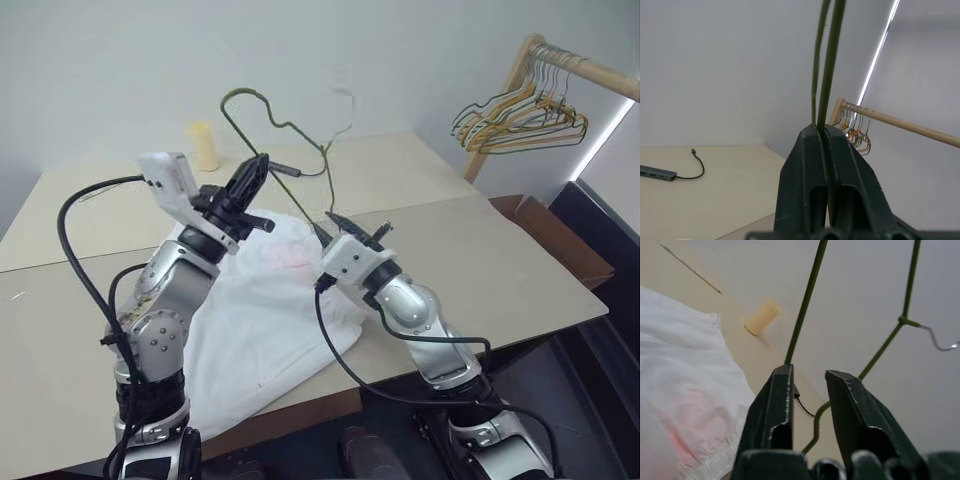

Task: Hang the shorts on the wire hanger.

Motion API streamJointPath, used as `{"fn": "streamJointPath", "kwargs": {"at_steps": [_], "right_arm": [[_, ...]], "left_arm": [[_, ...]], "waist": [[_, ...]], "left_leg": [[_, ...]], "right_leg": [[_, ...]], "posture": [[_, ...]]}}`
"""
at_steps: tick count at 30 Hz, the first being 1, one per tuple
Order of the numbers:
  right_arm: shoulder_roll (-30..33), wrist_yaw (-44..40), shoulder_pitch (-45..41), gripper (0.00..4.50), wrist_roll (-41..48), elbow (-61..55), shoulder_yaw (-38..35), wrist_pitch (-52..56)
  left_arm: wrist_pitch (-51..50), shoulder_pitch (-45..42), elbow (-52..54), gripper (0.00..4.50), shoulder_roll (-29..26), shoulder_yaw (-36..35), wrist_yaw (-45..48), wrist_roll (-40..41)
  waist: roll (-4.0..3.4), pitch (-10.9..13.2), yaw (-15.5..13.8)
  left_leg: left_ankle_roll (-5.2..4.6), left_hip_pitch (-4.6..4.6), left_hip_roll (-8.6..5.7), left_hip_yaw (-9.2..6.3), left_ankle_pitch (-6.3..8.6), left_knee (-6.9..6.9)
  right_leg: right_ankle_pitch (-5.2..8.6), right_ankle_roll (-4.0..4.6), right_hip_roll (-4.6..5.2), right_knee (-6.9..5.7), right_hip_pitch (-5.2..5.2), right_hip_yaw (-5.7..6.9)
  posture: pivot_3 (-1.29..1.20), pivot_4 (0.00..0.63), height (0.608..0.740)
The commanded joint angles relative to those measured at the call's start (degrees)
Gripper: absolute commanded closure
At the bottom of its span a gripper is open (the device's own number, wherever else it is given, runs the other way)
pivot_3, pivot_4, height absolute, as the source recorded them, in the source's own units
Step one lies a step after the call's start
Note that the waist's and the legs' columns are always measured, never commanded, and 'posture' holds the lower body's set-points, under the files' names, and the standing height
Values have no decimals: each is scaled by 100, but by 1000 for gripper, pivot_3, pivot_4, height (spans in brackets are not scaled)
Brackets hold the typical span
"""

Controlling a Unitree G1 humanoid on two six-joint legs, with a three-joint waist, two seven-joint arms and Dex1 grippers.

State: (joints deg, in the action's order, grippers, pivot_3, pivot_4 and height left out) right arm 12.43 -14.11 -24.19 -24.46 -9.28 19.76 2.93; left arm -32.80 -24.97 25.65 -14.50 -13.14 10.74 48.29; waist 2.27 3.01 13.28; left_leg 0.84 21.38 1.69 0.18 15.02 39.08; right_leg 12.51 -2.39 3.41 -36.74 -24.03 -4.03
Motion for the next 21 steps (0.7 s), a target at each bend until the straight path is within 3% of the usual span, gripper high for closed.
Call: {"fn": "streamJointPath", "kwargs": {"at_steps": [1,3,6,11,14,17,21], "right_arm": [[4,8,-172,1710,16,-142,-92,-173],[25,-53,-170,1025,105,-189,-148,-178],[-321,-424,-146,69,1269,-501,-706,400],[-75,-1499,-384,25,3292,-1050,-1735,1641],[223,-2111,-932,25,5378,-958,-2612,3653],[760,-2799,-1526,25,7114,0,-3333,5533],[1731,-4537,-1384,25,7435,437,-2721,5814]], "left_arm": [[282,-188,-16,4500,-135,-155,161,-87],[361,-217,-82,4500,-255,-211,288,-140],[388,-289,-200,4500,-495,-318,552,-65],[282,-409,-403,4500,-1027,-680,1289,443],[-64,-467,-666,4500,-1329,-1176,1798,1498],[-305,-566,-1037,4500,-1667,-1608,2208,2291],[-552,-606,-1387,4500,-1988,-1896,2742,2964]], "waist": [[0,0,0],[0,0,2],[0,0,4],[0,0,-3],[-2,2,4],[-3,2,10],[-5,2,-7]], "left_leg": [[0,0,0,0,0,0],[0,0,0,1,0,0],[0,1,0,0,0,0],[-3,1,1,-3,2,0],[-5,0,4,-3,2,0],[-8,-10,8,-2,3,0],[-23,-20,9,6,12,-14]], "right_leg": [[0,0,0,0,0,0],[0,0,0,0,0,0],[0,0,-1,1,-1,1],[0,-1,0,6,3,4],[0,-1,0,3,3,4],[1,0,-3,3,10,5],[9,-5,-9,27,23,9]], "posture": [[-148,0,740],[-147,0,740],[-145,0,740],[-144,0,740],[-147,0,740],[-147,0,740],[-145,0,740]]}}
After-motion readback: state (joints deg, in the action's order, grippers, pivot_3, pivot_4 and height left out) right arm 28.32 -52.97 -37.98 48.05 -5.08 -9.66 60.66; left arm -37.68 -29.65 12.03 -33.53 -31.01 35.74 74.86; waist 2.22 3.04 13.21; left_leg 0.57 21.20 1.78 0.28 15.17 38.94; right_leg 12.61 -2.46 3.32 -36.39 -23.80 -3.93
